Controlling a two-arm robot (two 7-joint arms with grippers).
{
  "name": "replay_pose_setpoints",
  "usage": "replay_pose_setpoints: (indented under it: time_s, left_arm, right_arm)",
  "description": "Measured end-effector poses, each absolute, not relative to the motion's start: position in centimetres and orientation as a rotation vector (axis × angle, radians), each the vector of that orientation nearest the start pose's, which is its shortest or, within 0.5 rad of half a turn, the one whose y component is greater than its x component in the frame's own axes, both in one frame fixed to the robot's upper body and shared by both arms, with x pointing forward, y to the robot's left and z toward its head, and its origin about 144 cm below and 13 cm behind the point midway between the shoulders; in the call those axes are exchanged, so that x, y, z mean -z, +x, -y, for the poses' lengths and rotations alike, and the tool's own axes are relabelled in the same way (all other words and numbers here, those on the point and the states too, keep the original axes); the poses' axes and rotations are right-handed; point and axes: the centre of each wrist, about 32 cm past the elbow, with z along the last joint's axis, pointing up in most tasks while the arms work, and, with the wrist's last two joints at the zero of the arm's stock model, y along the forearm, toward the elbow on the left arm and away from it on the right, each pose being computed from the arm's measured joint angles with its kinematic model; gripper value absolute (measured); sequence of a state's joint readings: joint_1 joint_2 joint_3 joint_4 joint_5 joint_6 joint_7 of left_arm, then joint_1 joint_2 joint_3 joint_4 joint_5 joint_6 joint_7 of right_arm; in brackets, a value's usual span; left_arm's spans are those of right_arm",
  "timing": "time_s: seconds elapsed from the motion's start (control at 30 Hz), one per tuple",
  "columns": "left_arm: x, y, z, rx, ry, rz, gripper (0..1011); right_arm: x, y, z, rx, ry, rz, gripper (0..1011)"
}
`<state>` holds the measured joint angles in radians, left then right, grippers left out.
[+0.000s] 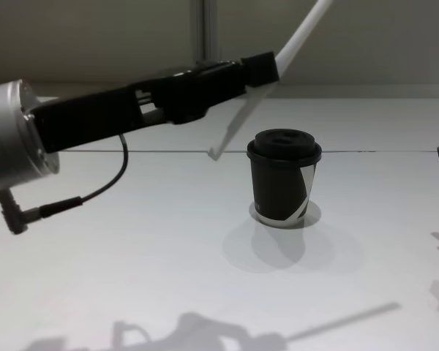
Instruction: Pick up the straw with one hand, pass it to the other hand, and insert it into the cup.
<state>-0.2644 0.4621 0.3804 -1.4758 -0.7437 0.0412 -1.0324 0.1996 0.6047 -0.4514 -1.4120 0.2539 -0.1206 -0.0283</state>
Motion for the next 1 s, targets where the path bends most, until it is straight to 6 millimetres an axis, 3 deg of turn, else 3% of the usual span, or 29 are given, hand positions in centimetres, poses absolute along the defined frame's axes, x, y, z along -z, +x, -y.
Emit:
replay_pose_setpoints:
  time_s: [0.53, 1.0]
  left_arm:
    - [-118.0, 50.9, -23.6, -0.113, -0.188, -0.142, 0]
    - [-117.9, 50.4, -22.5, -0.052, -0.177, -0.137, 0]
  right_arm:
    - [-114.0, 48.9, 31.0, 1.248, -0.304, 0.285, 1001]
    - [-114.0, 48.9, 31.0, 1.248, -0.304, 0.285, 1001]
